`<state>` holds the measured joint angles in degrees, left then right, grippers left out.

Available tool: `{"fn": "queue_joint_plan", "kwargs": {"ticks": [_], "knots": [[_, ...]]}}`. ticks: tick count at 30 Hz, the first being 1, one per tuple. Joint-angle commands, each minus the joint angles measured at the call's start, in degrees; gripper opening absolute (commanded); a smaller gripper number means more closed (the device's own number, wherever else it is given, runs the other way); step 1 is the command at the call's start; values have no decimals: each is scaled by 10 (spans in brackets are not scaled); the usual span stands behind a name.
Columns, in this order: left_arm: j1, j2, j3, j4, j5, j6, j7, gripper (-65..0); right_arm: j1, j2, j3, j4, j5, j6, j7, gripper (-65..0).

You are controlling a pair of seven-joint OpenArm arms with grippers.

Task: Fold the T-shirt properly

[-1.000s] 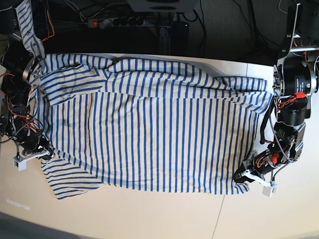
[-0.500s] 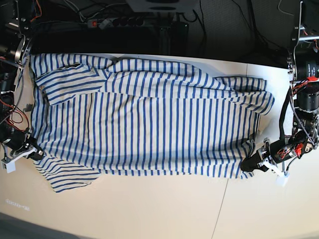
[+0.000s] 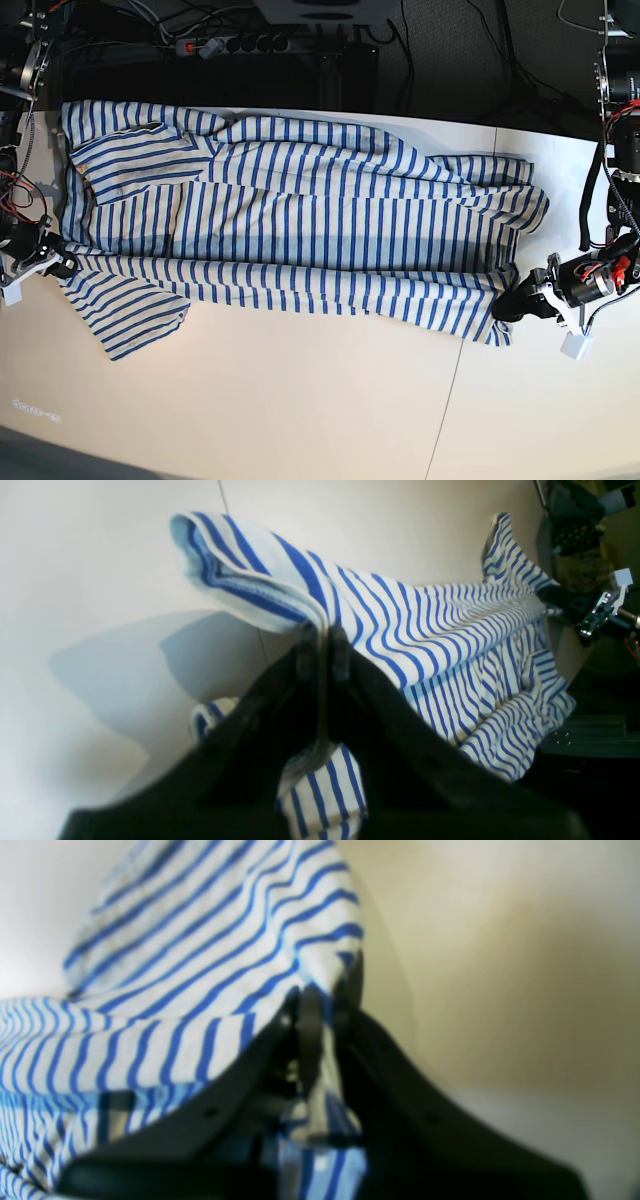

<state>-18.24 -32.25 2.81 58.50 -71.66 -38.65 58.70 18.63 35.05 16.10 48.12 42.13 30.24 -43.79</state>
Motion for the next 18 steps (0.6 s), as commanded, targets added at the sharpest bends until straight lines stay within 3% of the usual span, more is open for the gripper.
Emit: {"fn": "queue_joint_plan", "kwargs": {"ticks": [1,12,16,18], "knots": [[-9,-12,-5,9,-10,-13,3,-650,7,17,4,11,3,37,12,-650],[14,-9,-5,9,-9,-13,22,-650,-23,16,4,11,-3,36,15,-650],[14,-9,-5,9,-10,-13,19,-650,-20,17,4,11,-23,36,46,-353],[14,-9,-5,9,-8,-13,20,-650,-16,17,4,11,-23,36,63,-298]]}}
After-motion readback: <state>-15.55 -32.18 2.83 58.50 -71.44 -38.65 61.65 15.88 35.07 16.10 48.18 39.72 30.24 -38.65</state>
